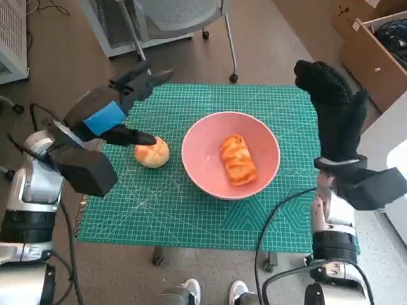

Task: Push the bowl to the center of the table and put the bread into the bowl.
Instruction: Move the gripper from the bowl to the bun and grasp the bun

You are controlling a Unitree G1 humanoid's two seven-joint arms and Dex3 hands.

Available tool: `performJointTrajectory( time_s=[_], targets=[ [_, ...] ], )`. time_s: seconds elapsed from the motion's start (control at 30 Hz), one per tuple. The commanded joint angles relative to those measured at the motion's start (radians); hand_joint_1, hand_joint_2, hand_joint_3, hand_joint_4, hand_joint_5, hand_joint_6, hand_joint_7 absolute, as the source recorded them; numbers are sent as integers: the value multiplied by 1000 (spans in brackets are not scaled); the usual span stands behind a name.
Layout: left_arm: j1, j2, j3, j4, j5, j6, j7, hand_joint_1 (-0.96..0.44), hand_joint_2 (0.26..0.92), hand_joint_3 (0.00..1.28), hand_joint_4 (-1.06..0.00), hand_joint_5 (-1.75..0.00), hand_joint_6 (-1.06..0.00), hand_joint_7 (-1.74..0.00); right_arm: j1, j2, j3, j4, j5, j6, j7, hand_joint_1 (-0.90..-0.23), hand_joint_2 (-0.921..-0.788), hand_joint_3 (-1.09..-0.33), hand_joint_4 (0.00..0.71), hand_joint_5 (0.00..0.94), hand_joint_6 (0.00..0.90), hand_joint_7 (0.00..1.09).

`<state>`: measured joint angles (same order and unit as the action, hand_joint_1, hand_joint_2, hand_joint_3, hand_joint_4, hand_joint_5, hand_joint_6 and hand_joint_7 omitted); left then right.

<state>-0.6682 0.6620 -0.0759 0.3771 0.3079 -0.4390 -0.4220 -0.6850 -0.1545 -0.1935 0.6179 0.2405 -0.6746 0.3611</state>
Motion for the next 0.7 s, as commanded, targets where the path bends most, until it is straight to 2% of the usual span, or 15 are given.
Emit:
performJointTrajectory(
  time_s=[0.03, 0.2, 0.47, 0.7],
  targets=[
    [4, 5, -13, 20, -3, 27, -23, -451, 810, 0, -44, -9, -79, -312, 4, -6, -4, 27, 9, 2, 13, -644, -921, -759, 180, 2, 35, 444],
    [-2, -14, -36, 77, 19, 42, -12, -412, 800, 0, -43, -6, -81, -298, -3, -11, -6, 37, 10, 1, 23, -649, -921, -756, 183, 3, 33, 444],
    [-25, -41, -90, 158, 68, 71, 2, -380, 800, 0, -49, -1, -162, -133, -6, -17, -10, 44, 11, 1, 33, -648, -921, -756, 185, 4, 30, 444],
    [-57, -57, -143, 264, 119, 55, 17, -376, 805, 2, -62, -2, -217, -68, -3, -22, -13, 42, 13, 3, 40, -647, -921, -757, 185, 3, 31, 446]
  ],
)
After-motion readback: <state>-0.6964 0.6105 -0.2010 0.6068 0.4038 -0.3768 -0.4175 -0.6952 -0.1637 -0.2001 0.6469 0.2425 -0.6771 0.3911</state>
